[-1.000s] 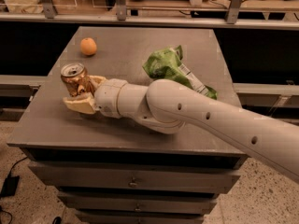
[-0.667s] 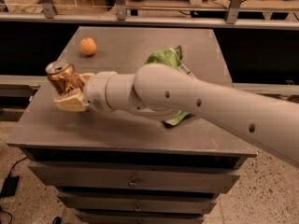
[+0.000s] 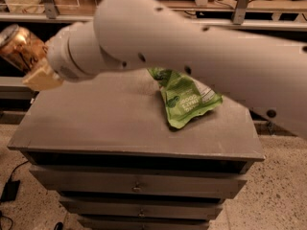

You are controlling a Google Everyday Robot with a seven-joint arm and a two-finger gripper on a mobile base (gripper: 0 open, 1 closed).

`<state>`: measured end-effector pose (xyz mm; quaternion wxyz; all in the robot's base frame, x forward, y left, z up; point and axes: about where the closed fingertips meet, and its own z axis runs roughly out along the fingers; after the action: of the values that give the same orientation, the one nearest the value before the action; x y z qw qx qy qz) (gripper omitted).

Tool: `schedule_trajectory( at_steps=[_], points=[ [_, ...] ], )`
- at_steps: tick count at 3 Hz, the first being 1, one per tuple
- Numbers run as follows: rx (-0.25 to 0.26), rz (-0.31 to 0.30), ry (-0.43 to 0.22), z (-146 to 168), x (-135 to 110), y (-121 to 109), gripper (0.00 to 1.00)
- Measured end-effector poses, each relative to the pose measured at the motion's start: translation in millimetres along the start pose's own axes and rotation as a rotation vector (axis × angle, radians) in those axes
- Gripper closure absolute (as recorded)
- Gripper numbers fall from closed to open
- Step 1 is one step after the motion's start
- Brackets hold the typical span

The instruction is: Knock orange can over

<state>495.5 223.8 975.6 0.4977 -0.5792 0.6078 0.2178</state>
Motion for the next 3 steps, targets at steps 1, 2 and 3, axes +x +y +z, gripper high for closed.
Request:
schedule_trajectory(
  at_steps=[1, 2, 3],
  points=[
    [0.005, -0.009, 0.05, 0.9, 3.1, -10.3, 1.0],
    [-0.009, -0.038, 0.064, 0.2, -3.1, -11.8, 1.0],
    [-0.056, -0.059, 0.126, 3.7, 6.2, -35.4, 1.0]
  ],
)
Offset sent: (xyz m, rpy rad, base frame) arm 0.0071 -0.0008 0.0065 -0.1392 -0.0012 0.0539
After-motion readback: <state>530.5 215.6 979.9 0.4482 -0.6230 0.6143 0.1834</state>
